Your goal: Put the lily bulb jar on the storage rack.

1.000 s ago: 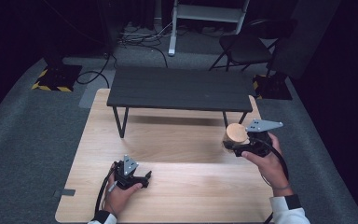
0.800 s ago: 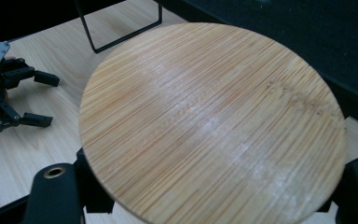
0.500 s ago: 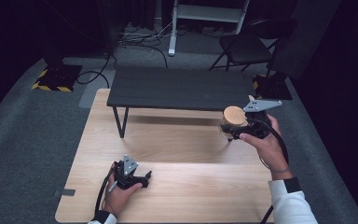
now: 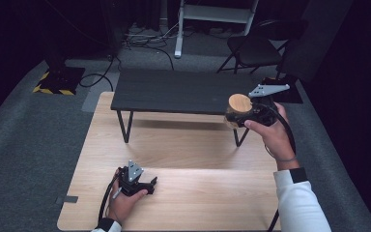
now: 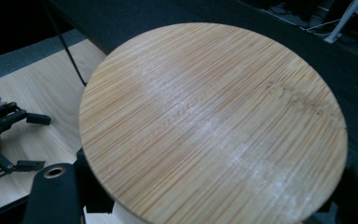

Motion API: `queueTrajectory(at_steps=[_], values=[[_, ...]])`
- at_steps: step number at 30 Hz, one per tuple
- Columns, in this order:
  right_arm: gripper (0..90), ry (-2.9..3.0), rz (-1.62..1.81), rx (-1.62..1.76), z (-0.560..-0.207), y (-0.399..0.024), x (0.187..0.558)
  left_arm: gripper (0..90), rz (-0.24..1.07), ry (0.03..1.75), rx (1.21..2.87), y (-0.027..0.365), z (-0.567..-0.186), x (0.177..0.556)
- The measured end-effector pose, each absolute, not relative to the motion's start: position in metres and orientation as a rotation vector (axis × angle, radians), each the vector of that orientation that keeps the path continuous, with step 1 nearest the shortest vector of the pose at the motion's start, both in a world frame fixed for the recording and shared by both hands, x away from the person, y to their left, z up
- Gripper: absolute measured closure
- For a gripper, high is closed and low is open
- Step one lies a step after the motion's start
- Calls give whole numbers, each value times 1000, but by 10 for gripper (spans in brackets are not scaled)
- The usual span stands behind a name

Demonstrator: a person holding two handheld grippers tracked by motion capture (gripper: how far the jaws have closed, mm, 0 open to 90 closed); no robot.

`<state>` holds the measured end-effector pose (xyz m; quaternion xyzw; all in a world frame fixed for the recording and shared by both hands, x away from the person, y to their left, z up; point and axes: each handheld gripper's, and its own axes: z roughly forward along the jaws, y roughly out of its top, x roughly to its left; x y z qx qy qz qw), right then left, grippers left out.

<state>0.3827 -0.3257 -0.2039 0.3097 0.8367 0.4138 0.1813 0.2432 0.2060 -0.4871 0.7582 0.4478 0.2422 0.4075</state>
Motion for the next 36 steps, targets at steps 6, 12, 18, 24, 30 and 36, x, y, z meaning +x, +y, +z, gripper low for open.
queueTrajectory(at_steps=[6, 12, 18, 24, 30, 36], values=[[251, 2347, 1157, 890, -192, -319, 396, 9, 611, 1131, 1910, 206, -487, 243], [251, 2348, 1164, 912, -185, -313, 417, 9, 611, 1130, 1910, 206, -487, 244], [251, 2327, 1171, 927, -182, -311, 434, 9, 610, 1131, 1910, 206, -487, 244], [251, 2312, 1133, 954, -184, -303, 447, 9, 610, 1130, 1911, 205, -487, 244], [251, 2321, 1074, 985, -191, -293, 460, 9, 610, 1131, 1911, 205, -487, 244], [251, 2311, 1085, 992, -201, -292, 464, 9, 610, 1131, 1911, 205, -487, 244]])
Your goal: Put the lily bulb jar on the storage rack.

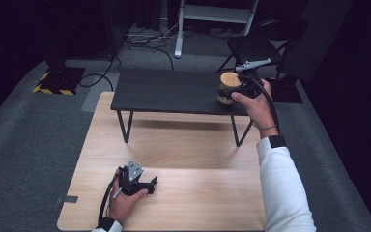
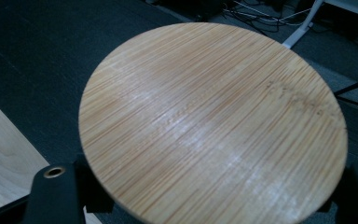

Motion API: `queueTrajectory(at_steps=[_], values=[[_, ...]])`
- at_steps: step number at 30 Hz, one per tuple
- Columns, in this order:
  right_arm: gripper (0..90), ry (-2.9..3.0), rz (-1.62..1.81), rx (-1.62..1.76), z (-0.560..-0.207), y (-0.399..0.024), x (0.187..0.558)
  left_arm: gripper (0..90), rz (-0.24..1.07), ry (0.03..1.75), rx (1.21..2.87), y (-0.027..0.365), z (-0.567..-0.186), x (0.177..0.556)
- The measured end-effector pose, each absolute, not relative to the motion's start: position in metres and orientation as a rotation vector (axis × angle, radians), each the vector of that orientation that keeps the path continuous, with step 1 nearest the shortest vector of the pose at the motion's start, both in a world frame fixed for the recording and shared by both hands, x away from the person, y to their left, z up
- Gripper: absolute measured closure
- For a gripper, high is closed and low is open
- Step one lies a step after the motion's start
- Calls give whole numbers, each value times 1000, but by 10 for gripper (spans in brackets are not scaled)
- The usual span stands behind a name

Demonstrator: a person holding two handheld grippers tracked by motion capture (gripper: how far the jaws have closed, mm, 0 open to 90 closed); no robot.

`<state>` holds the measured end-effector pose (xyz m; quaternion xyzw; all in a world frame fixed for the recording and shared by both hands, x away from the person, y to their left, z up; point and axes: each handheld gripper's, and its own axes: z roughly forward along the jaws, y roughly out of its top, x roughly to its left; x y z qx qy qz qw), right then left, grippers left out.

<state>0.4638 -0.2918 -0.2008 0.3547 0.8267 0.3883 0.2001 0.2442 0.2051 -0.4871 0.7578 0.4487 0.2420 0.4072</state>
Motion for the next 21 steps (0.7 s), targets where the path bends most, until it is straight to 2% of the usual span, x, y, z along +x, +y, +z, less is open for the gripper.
queueTrajectory(at_steps=[15, 16, 18, 21], values=[[248, 2298, 1115, 1012, -217, -290, 467, 9, 611, 1133, 1910, 205, -487, 244], [239, 2299, 1128, 1020, -218, -291, 468, 9, 611, 1133, 1910, 205, -487, 244], [95, 2297, 1123, 1089, -219, -291, 471, 9, 611, 1133, 1910, 205, -487, 244], [78, 2262, 1140, 1126, -223, -292, 467, 9, 611, 1133, 1909, 205, -487, 244]])
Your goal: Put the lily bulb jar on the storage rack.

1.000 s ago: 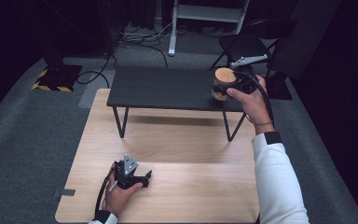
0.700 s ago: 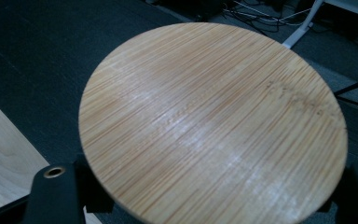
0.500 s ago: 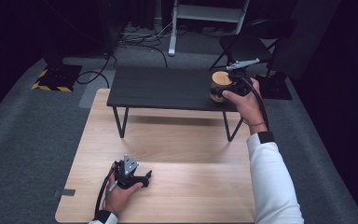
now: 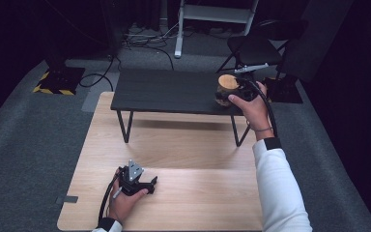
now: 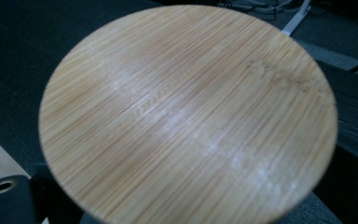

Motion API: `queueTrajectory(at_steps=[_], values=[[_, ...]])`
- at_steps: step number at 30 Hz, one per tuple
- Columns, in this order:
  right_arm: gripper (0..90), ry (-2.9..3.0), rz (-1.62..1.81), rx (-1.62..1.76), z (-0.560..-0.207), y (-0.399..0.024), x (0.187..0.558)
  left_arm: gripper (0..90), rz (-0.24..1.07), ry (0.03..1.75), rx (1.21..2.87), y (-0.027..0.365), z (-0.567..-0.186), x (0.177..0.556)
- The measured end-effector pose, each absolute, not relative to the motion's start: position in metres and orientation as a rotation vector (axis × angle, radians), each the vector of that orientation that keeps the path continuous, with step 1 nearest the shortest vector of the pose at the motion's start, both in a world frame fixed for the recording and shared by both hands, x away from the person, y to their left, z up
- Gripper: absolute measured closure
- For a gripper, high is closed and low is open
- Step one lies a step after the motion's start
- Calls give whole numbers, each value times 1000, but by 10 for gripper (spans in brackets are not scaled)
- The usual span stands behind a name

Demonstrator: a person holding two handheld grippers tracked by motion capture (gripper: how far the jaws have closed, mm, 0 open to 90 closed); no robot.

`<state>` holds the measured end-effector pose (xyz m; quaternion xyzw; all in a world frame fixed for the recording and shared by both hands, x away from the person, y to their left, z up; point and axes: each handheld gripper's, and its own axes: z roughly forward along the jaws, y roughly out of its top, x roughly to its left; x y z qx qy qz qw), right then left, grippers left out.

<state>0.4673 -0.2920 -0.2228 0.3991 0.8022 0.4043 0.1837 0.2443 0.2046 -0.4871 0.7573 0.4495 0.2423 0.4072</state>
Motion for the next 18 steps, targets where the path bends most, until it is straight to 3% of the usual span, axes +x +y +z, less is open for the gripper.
queueTrajectory(at_steps=[18], values=[[50, 2145, 1226, 1084, -221, -327, 411, 9, 610, 1133, 1910, 205, -487, 244]])
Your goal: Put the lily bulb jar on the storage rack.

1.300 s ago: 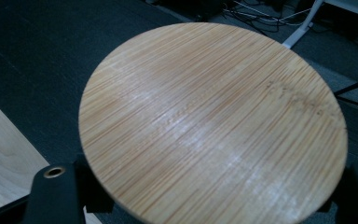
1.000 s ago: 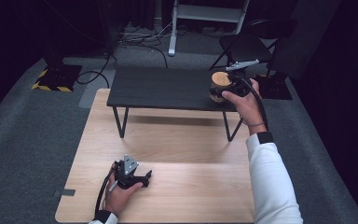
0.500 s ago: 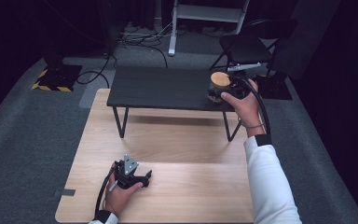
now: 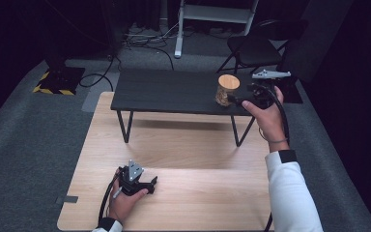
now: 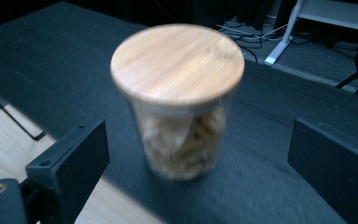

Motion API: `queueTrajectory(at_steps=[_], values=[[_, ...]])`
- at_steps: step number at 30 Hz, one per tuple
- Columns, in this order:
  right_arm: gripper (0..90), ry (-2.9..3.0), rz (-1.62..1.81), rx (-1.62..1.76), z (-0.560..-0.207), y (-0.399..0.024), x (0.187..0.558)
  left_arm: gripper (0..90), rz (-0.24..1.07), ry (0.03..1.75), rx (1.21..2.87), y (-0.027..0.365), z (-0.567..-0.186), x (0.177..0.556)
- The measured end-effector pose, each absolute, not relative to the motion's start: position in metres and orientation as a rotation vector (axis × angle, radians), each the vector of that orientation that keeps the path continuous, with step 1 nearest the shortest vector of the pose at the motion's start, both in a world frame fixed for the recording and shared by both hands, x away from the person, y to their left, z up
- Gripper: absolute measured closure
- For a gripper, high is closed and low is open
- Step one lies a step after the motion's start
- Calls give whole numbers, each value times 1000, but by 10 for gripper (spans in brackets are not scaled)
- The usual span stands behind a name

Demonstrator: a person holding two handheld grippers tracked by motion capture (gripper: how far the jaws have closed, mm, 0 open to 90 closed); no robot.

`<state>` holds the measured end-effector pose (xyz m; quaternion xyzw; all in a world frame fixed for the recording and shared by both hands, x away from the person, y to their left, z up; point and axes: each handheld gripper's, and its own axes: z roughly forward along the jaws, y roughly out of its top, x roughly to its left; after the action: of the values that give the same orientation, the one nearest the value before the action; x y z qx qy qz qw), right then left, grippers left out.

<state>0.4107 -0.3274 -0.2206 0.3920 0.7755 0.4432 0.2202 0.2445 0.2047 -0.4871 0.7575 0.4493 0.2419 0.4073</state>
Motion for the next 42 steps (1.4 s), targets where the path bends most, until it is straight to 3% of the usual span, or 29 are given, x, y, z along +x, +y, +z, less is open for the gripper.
queueTrajectory(at_steps=[17, 42], values=[[47, 2047, 1281, 992, -288, -354, 330, 9, 610, 1133, 1909, 205, -487, 244], [47, 2079, 1233, 1061, -412, -382, 266, 9, 608, 1129, 1912, 205, -487, 245]])
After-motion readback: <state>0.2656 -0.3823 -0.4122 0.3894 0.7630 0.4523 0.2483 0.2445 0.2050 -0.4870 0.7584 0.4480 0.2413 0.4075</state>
